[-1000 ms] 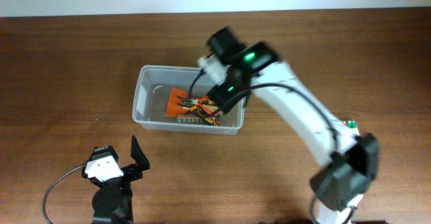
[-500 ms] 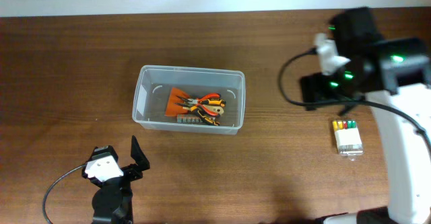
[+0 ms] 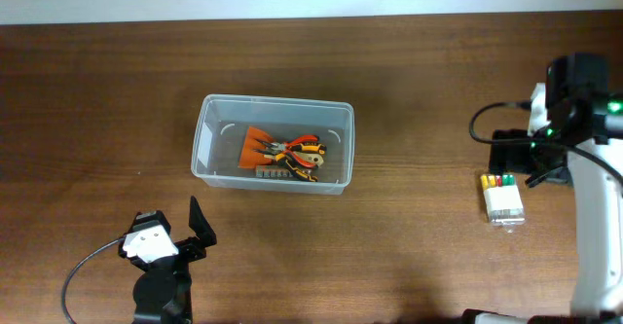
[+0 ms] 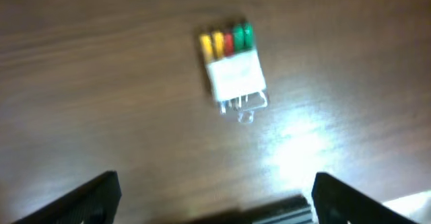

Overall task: Pack container
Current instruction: 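Move the right gripper over the marker pack and grasp it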

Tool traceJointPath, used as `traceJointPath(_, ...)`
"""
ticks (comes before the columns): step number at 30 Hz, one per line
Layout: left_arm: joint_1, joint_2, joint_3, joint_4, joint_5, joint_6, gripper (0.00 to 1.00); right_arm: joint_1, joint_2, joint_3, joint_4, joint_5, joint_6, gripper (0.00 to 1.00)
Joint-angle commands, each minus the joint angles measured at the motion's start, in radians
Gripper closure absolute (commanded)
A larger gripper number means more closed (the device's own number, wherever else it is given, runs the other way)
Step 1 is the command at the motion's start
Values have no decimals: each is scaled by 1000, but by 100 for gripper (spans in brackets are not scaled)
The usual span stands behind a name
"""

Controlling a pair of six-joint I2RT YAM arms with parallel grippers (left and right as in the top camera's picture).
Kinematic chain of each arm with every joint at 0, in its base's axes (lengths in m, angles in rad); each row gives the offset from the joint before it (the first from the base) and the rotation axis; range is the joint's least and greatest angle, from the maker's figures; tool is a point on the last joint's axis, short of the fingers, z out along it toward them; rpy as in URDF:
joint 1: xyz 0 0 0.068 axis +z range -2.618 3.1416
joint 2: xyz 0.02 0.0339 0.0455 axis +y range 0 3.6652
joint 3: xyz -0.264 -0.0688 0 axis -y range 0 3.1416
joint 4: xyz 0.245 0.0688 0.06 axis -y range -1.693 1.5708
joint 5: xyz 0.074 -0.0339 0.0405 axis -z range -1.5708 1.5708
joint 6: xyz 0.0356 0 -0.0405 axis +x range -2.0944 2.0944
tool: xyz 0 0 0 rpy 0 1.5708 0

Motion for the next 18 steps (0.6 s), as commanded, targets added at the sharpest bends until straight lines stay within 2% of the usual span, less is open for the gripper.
traceJointPath(1, -3, -4, -3, -2, -3, 9, 1, -58, 2, -162, 97, 6, -10, 7)
traceJointPath(6, -3, -4, -3, -2, -3, 9, 1, -109, 2, -342, 298, -82, -49, 0)
traceJointPath(9, -3, -4, -3, -2, -3, 9, 1, -117, 7, -405, 391, -79, -56, 1)
traceJointPath(18, -3, -4, -3, -2, -4, 9, 1, -121, 83, -422, 451, -4, -134, 1)
